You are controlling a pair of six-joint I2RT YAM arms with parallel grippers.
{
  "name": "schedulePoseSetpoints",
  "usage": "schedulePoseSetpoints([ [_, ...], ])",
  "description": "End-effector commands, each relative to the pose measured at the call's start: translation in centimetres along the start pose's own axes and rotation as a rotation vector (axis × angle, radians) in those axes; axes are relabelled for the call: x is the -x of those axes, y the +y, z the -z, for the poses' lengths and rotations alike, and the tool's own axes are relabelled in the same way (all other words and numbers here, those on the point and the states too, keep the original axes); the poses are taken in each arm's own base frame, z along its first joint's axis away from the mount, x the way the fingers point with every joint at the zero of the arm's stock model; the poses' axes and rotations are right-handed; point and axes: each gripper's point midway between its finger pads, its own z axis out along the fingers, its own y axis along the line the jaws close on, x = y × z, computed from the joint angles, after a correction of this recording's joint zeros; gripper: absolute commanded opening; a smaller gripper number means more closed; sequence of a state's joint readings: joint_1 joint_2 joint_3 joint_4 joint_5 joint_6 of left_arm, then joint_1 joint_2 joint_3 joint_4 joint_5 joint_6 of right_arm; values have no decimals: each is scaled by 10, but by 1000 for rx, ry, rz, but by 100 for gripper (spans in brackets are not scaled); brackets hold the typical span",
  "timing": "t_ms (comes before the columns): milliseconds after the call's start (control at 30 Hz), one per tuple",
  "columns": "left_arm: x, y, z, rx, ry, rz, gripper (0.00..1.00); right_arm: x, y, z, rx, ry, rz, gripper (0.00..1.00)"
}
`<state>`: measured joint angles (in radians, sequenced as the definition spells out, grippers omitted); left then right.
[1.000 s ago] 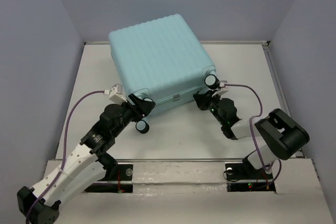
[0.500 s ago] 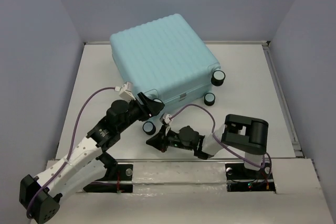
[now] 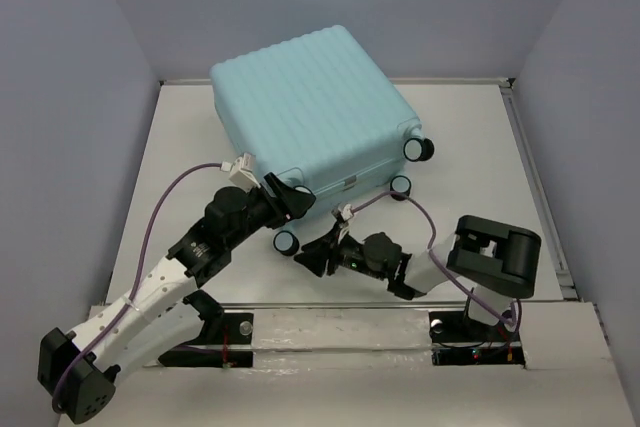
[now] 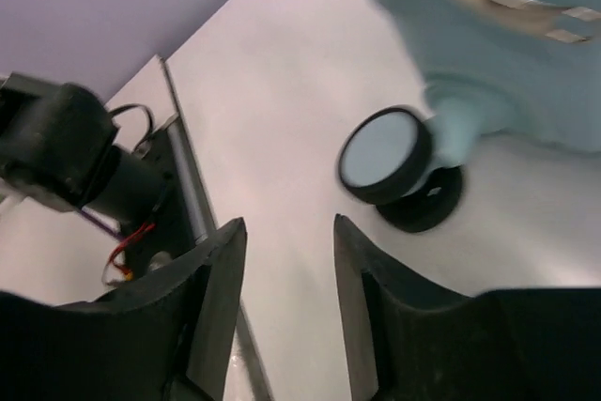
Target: Pack the luggage
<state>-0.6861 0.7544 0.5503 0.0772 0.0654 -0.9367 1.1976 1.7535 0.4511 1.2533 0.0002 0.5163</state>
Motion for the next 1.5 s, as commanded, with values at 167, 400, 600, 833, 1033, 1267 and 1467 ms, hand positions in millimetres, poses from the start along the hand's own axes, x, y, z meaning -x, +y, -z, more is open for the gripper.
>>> schedulePoseSetpoints([
  [167,62,-137,42,-517,-211,-101,6,85,-49,16,-197,-133,73,60],
  [400,37,-161,20,-627,-100,-58,6,97,-67,26,-239,-103,119,60],
  [600,20,-188,-3,-667,-43,-60,6,105,-86,43,-320,-129,148,60],
  [833,21,-189,-5,-665,-57,-60,6,110,-111,59,-383,-118,154,58],
  [1033,13,-186,-9,-663,-35,-52,6,110,-126,55,-437,-113,169,56],
  [1267,11,-185,-10,-662,-31,-54,6,121,-117,40,-374,-152,177,53],
  [1467,9,-181,-12,-651,-29,-52,6,134,-113,30,-356,-187,170,50],
])
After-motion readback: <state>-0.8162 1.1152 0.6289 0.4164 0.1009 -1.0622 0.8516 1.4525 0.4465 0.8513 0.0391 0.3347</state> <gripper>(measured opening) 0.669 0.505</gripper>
